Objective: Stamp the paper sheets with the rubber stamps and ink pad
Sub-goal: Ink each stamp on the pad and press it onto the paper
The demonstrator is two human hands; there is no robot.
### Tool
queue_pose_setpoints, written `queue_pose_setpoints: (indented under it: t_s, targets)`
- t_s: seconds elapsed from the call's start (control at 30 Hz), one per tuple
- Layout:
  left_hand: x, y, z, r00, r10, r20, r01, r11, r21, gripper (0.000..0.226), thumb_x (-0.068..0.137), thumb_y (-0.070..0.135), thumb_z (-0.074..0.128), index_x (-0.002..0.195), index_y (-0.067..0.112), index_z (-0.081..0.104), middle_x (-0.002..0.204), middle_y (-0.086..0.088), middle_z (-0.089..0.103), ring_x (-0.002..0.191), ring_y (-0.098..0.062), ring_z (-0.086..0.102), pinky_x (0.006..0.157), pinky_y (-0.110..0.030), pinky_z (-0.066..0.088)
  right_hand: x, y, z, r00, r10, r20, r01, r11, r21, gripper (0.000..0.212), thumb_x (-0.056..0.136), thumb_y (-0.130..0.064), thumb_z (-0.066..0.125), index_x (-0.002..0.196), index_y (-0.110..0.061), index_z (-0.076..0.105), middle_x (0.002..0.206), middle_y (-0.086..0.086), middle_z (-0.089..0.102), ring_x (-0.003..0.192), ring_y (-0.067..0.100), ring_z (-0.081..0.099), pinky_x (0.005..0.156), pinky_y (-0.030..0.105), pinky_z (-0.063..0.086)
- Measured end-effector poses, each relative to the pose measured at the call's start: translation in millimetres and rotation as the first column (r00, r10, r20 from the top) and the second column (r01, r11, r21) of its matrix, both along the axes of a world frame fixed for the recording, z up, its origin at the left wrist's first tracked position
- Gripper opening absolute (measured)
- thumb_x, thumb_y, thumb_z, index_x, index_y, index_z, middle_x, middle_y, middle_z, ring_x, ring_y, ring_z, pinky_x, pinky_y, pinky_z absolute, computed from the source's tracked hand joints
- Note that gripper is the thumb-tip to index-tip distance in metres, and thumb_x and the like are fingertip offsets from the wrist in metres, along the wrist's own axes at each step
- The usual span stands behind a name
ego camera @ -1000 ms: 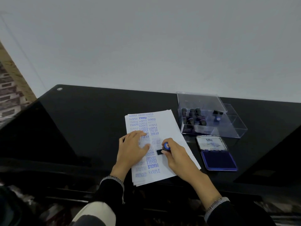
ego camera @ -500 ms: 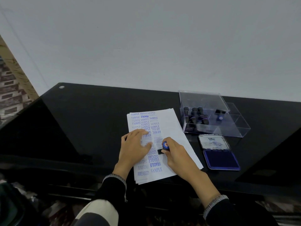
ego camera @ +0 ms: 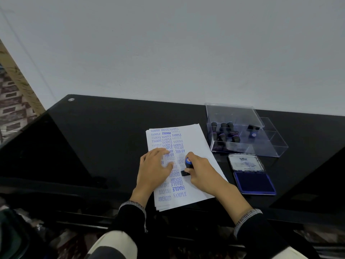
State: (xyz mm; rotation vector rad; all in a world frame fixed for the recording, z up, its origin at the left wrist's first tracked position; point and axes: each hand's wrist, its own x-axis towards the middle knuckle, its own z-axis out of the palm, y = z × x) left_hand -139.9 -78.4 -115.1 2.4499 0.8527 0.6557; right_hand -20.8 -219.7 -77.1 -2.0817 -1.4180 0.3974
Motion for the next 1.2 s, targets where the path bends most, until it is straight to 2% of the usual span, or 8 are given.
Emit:
queue_pose_setpoints:
  t_s: [0.1, 0.2, 0.43, 0.57, 0.63, 0.73, 0.87, 1.2]
  targets:
    - [0.1, 0.3, -0.7, 1.000, -0.001, -0.004, 0.001, 1.000, -0.002, 0.040, 0.088, 0.041, 0.061, 0.126, 0.031, 0.055, 0.135, 0.016, 0.049, 0.128, -0.003, 0.040, 0.111, -0.028, 0.016, -3.2, -1.9, -1.5, 1.000, -0.021, 0.005, 0.021, 1.000, 0.022, 0.032, 0.086, 0.007, 0.049, 0.091, -0.021, 0.034, 0.085, -0.005, 0.043, 0.076, -0.001, 0.054, 0.074, 0.024, 0.050]
    - [-0.3, -0.1, -0.3, 1.000, 0.001, 0.001, -0.001, 1.000, 0.000, 0.039, 0.088, 0.040, 0.061, 0.125, 0.030, 0.056, 0.135, 0.016, 0.049, 0.127, -0.003, 0.040, 0.111, -0.027, 0.016, -9.0, -6.5, -6.8, 0.998, -0.045, 0.034, 0.043, 0.998, 0.050, 0.032, 0.086, 0.008, 0.048, 0.090, -0.020, 0.034, 0.086, -0.006, 0.041, 0.074, -0.008, 0.050, 0.064, 0.017, 0.042]
    - [0.4, -0.6, 0.2, 1.000, 0.004, -0.015, -0.004, 1.000, 0.002, 0.039, 0.088, 0.041, 0.060, 0.126, 0.030, 0.057, 0.136, 0.015, 0.049, 0.128, -0.003, 0.040, 0.111, -0.028, 0.016, -3.9, -0.1, 2.5, 1.000, -0.019, 0.000, 0.019, 1.000, -0.012, 0.030, 0.087, 0.005, 0.049, 0.091, -0.019, 0.033, 0.084, -0.004, 0.043, 0.072, 0.000, 0.050, 0.073, 0.027, 0.047]
    - [0.9, 0.5, 1.8, 1.000, 0.003, -0.028, -0.003, 1.000, -0.003, 0.037, 0.088, 0.042, 0.060, 0.124, 0.032, 0.056, 0.135, 0.018, 0.048, 0.127, -0.001, 0.038, 0.108, -0.025, 0.013, 5.9, -0.8, 7.3, 0.992, -0.067, -0.104, 0.065, 0.998, -0.022, 0.015, 0.092, -0.007, 0.054, 0.092, -0.015, 0.041, 0.078, -0.002, 0.048, 0.063, 0.006, 0.042, 0.062, 0.016, 0.039]
    - [1.0, 1.4, 2.2, 1.000, 0.001, -0.027, -0.001, 1.000, -0.009, 0.036, 0.088, 0.042, 0.060, 0.123, 0.033, 0.056, 0.134, 0.019, 0.047, 0.127, 0.000, 0.038, 0.108, -0.024, 0.012, 15.4, -5.8, 7.6, 0.941, -0.174, -0.290, 0.203, 0.977, 0.070, 0.012, 0.090, -0.007, 0.058, 0.089, -0.014, 0.049, 0.081, 0.004, 0.055, 0.063, 0.009, 0.050, 0.061, 0.012, 0.043]
    - [2.2, 1.8, 0.8, 1.000, 0.010, -0.026, -0.010, 1.000, -0.014, 0.035, 0.088, 0.042, 0.060, 0.121, 0.033, 0.057, 0.134, 0.019, 0.048, 0.126, 0.000, 0.038, 0.108, -0.026, 0.012, 29.4, -17.3, 4.2, 0.704, -0.297, -0.645, 0.522, 0.832, 0.187, 0.009, 0.091, -0.002, 0.057, 0.091, -0.010, 0.054, 0.087, 0.010, 0.060, 0.068, 0.014, 0.063, 0.067, 0.021, 0.054]
    - [2.7, 1.7, 0.1, 0.999, 0.019, -0.026, -0.020, 1.000, -0.010, 0.034, 0.088, 0.041, 0.059, 0.121, 0.033, 0.057, 0.134, 0.018, 0.048, 0.126, -0.001, 0.039, 0.108, -0.027, 0.013, 31.3, -27.5, -5.6, 0.486, -0.305, -0.819, 0.713, 0.681, 0.169, 0.006, 0.091, -0.001, 0.057, 0.094, -0.007, 0.056, 0.087, 0.012, 0.061, 0.070, 0.018, 0.062, 0.069, 0.024, 0.054]
    - [1.9, 0.9, 2.0, 0.999, 0.012, -0.039, -0.013, 1.000, -0.018, 0.034, 0.089, 0.041, 0.059, 0.121, 0.032, 0.057, 0.134, 0.018, 0.048, 0.126, -0.001, 0.039, 0.107, -0.025, 0.013, 20.4, -33.4, -12.0, 0.547, -0.311, -0.777, 0.740, 0.613, 0.276, 0.007, 0.091, -0.002, 0.056, 0.097, -0.007, 0.055, 0.083, 0.005, 0.062, 0.069, 0.015, 0.063, 0.075, 0.027, 0.053]
